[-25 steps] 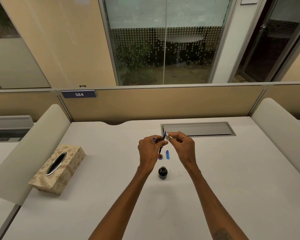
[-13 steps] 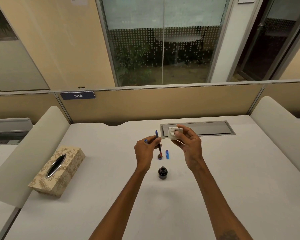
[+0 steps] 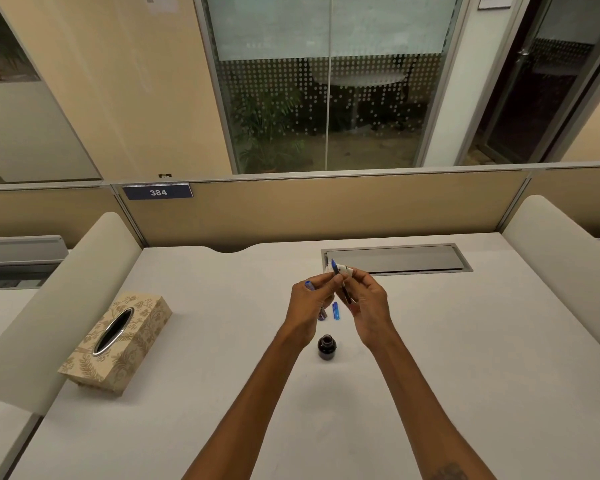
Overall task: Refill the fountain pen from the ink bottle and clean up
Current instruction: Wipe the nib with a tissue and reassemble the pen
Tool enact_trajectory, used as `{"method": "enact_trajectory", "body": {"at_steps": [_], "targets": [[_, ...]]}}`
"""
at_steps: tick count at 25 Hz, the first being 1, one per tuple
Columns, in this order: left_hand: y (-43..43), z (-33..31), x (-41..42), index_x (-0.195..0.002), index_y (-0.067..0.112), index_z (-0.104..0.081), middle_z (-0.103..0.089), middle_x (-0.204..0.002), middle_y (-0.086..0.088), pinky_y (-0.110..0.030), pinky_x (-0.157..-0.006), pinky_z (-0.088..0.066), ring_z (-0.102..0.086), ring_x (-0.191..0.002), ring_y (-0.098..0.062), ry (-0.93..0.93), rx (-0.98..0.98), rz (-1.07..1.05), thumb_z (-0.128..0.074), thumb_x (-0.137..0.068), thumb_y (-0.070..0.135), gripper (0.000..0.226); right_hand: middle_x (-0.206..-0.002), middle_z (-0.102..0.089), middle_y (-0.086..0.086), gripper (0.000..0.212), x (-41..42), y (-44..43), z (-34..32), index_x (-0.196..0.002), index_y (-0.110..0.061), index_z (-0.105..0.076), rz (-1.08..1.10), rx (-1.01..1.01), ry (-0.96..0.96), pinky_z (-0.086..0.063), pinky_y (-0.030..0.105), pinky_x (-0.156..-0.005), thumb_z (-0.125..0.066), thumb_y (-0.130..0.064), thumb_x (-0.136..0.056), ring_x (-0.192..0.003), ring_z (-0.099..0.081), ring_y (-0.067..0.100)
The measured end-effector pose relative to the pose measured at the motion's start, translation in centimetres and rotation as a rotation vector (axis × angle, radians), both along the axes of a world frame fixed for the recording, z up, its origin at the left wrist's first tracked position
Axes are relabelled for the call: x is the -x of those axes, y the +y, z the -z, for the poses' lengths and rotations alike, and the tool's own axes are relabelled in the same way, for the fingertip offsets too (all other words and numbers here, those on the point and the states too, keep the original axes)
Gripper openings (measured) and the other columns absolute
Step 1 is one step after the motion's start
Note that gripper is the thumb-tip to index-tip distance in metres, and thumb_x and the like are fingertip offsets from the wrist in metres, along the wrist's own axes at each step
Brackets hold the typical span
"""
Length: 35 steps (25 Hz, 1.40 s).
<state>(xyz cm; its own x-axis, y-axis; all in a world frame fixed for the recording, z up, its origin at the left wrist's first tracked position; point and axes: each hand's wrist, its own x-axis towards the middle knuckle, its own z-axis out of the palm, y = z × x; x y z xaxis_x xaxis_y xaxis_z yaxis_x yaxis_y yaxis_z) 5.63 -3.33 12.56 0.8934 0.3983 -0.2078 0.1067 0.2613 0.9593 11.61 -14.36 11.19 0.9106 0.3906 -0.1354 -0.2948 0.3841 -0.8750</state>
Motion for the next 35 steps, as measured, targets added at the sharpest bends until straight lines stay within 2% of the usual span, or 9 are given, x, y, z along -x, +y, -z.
{"method": "enact_trajectory", "body": {"at_steps": [4, 7, 11, 13, 17, 21, 25, 29, 35], "targets": [[-0.2, 0.4, -0.3, -0.117, 0.016, -0.073, -0.075, -0.111, -0.009, -0.048, -0.095, -0.050, -0.068, -0.110, -0.029, -0.013, 0.005, -0.045, -0.075, -0.077, 0.041, 0.047, -0.107, -0.073, 0.015, 0.022, 0.4, 0.5, 0.1, -0.103, -0.011, -0.071, 0.002, -0.030, 0.101, -0.060, 0.033, -0.084, -0.069, -0.022, -0.084, -0.098, -0.071, 0.026], [-0.1, 0.6, -0.3, -0.117, 0.012, -0.072, -0.075, -0.109, -0.011, -0.043, -0.099, -0.051, -0.069, -0.110, -0.030, -0.018, 0.017, -0.076, -0.072, -0.085, 0.031, 0.037, -0.102, -0.075, 0.012, 0.037, 0.4, 0.6, 0.2, -0.101, -0.013, -0.072, 0.007, 0.011, 0.090, -0.061, 0.032, -0.083, -0.072, -0.033, -0.070, -0.099, -0.071, 0.027], [0.1, 0.2, -0.3, -0.116, 0.008, -0.072, -0.075, -0.109, -0.011, -0.043, -0.105, -0.050, -0.069, -0.109, -0.027, -0.035, 0.043, -0.097, -0.071, -0.087, 0.026, 0.034, -0.105, -0.075, 0.012, 0.043, 0.4, 0.6, 0.4, -0.110, -0.009, -0.069, -0.033, -0.048, 0.081, -0.060, 0.031, -0.082, -0.075, -0.032, -0.075, -0.101, -0.071, 0.027], [0.2, -0.3, -0.4, -0.117, 0.007, -0.071, -0.075, -0.108, -0.009, -0.042, -0.104, -0.051, -0.069, -0.109, -0.027, -0.037, 0.063, -0.143, -0.070, -0.088, 0.025, 0.034, -0.109, -0.073, 0.012, 0.034, 0.6, 0.9, 0.5, -0.114, -0.008, -0.064, 0.022, 0.007, 0.062, -0.060, 0.031, -0.080, -0.071, -0.027, -0.086, -0.101, -0.072, 0.026], [1.1, -1.2, -0.8, -0.121, 0.005, -0.068, -0.073, -0.115, -0.010, -0.041, -0.104, -0.051, -0.067, -0.112, -0.027, -0.045, 0.191, -0.237, -0.068, -0.090, 0.021, 0.035, -0.100, -0.069, 0.011, 0.011, 1.6, 1.3, 1.2, -0.103, -0.014, -0.063, 0.256, 0.237, 0.007, -0.055, 0.021, -0.066, -0.056, -0.021, -0.098, -0.091, -0.070, 0.022], [1.7, -1.8, -1.0, -0.122, 0.006, -0.068, -0.071, -0.119, -0.009, -0.038, -0.107, -0.048, -0.065, -0.115, -0.026, -0.083, 0.271, -0.252, -0.067, -0.090, 0.022, 0.036, -0.088, -0.073, 0.011, 0.012, 3.3, 1.4, 1.6, -0.095, -0.012, -0.071, 0.051, 0.162, 0.064, -0.059, 0.029, -0.069, -0.059, -0.015, -0.095, -0.079, -0.073, 0.022], [1.7, -2.0, -1.1, -0.107, 0.016, -0.074, -0.078, -0.098, 0.002, -0.023, -0.087, -0.058, -0.071, -0.102, -0.014, -0.120, 0.333, -0.238, -0.066, -0.090, 0.022, 0.019, -0.104, -0.075, 0.008, 0.021, 3.9, 2.6, 1.0, -0.110, -0.012, -0.070, -0.116, 0.181, -0.096, -0.059, 0.029, -0.078, -0.068, -0.021, -0.091, -0.092, -0.073, 0.021], [2.0, -1.7, -1.0, -0.108, 0.014, -0.075, -0.078, -0.103, -0.002, -0.019, -0.071, -0.058, -0.070, -0.107, -0.018, -0.131, 0.381, -0.249, -0.068, -0.089, 0.021, 0.021, -0.100, -0.076, 0.007, 0.020, 3.6, 3.2, 0.4, -0.108, -0.016, -0.073, -0.111, 0.215, -0.173, -0.057, 0.021, -0.070, -0.071, -0.018, -0.089, -0.085, -0.074, 0.015], [3.3, -2.2, -0.9, -0.109, 0.013, -0.073, -0.071, -0.115, -0.008, -0.039, -0.103, -0.049, -0.065, -0.109, -0.024, -0.146, 0.447, -0.328, -0.064, -0.093, 0.024, 0.021, -0.095, -0.077, 0.007, 0.019, 2.6, 1.8, 1.3, -0.109, -0.012, -0.071, -0.109, 0.199, -0.150, -0.061, 0.030, -0.077, -0.066, -0.020, -0.092, -0.087, -0.075, 0.023]]}}
